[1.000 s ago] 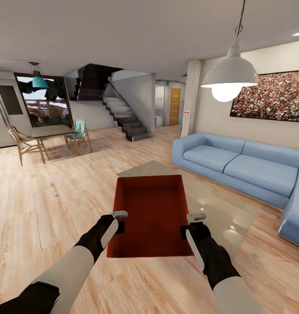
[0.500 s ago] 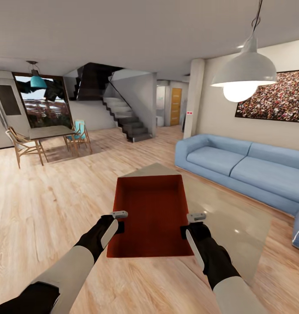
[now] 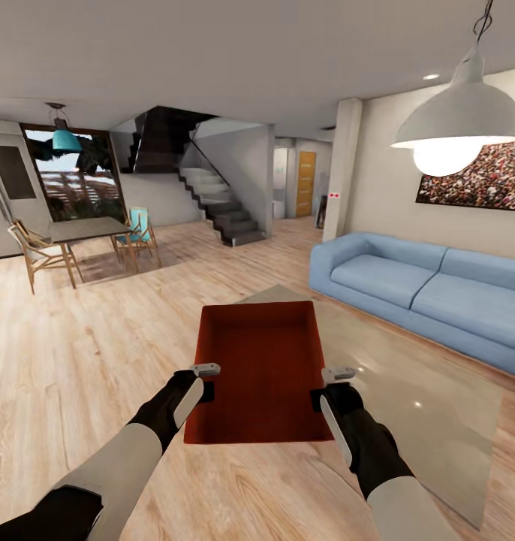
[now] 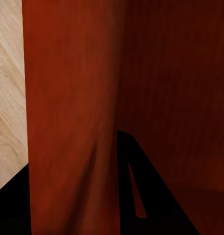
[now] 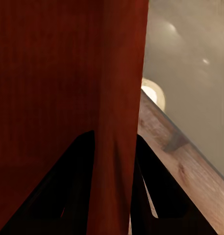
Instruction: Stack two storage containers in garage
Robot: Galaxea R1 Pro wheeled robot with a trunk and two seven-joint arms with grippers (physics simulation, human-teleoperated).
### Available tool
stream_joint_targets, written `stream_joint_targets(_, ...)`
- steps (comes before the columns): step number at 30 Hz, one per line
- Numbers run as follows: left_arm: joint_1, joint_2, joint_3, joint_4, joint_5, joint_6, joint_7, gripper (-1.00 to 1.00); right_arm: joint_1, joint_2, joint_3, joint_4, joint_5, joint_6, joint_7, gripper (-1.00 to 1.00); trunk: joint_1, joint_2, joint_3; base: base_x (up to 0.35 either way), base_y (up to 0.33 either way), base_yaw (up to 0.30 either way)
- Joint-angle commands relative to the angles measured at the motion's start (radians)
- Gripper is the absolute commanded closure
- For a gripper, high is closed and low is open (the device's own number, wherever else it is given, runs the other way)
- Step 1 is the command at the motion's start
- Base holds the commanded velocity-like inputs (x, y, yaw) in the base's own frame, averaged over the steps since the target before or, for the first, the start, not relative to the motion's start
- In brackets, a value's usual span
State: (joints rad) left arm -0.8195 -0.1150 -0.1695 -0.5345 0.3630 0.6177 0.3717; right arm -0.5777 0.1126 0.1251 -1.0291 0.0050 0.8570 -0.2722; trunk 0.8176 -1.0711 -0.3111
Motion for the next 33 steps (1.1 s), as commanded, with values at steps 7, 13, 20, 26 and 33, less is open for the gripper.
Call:
stream_joint_targets(7,0.0,0.005,-0.018,0.002,-0.01,0.04,0.001,1.0,-0.001,-0.001,0.005,-0.041,-0.056,-0.012,0.008,1.0,0.0,0.0,0.0,0.167,0.3,0.0)
stream_joint_targets(13,0.0,0.005,-0.018,0.002,-0.01,0.041,0.001,1.0,-0.001,0.0,0.005,-0.04,-0.056,-0.012,0.008,1.0,0.0,0.0,0.0,0.134,0.313,0.0)
stream_joint_targets(20,0.0,0.005,-0.019,0.002,-0.01,0.04,0.001,1.0,-0.001,0.0,0.005,-0.041,-0.056,-0.012,0.008,1.0,0.0,0.0,0.0,0.119,0.218,0.037)
stream_joint_targets(26,0.0,0.005,-0.019,0.002,-0.01,0.04,0.001,1.0,-0.001,0.001,0.006,-0.04,-0.056,-0.012,0.008,1.0,0.0,0.0,0.0,0.023,0.026,0.239)
stream_joint_targets(33,0.0,0.005,-0.019,0.002,-0.01,0.04,0.001,1.0,-0.001,0.001,0.005,-0.04,-0.056,-0.012,0.008,1.0,0.0,0.0,0.0,0.189,0.174,0.2)
